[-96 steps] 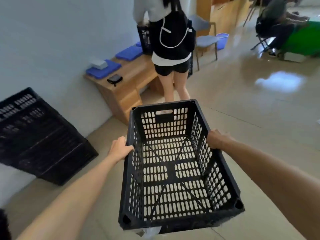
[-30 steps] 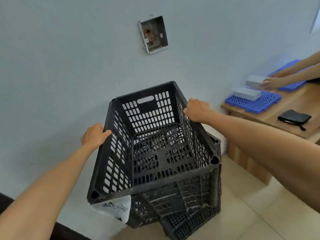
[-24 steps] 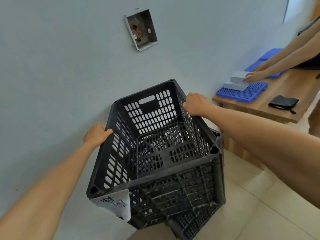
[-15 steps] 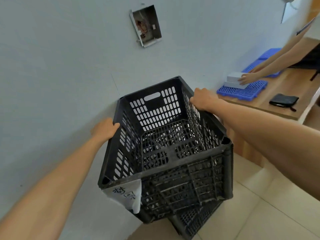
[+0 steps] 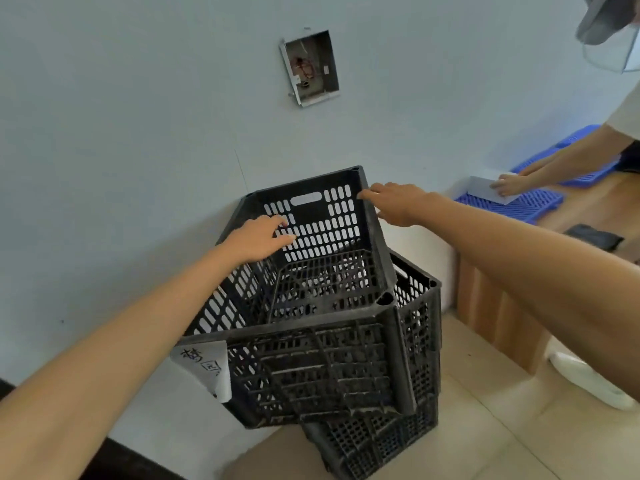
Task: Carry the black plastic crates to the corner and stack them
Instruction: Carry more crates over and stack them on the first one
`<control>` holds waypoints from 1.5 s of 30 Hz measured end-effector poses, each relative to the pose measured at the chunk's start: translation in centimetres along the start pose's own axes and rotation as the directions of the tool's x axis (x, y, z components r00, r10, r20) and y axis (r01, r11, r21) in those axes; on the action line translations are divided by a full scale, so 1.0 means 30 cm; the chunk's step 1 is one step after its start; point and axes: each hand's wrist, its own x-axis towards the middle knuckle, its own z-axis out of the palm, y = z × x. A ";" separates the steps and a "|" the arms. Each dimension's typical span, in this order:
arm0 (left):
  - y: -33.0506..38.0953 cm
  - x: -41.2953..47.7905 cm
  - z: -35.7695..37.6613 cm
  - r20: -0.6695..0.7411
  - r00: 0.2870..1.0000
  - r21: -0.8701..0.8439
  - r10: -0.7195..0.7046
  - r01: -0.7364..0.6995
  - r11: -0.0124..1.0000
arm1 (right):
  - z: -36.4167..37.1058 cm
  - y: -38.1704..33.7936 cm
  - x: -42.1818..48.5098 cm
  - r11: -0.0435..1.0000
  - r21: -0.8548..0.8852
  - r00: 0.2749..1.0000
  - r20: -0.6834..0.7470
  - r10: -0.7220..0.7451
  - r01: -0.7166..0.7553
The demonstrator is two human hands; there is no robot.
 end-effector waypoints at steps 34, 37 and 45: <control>0.450 -0.347 0.239 -0.247 0.969 0.551 0.008 0.134 0.824 | 0.048 0.061 -0.049 0.776 -0.234 0.694 -0.351 -0.629 0.585; 0.369 -0.340 0.236 -0.234 0.963 0.548 0.131 0.019 0.836 | 0.038 0.048 -0.074 0.804 -0.223 0.736 -0.323 -0.595 0.551; 0.153 -0.272 0.206 -0.248 0.927 0.449 0.281 -0.147 0.881 | -0.015 -0.091 -0.077 0.916 -0.206 0.911 -0.162 -0.379 0.344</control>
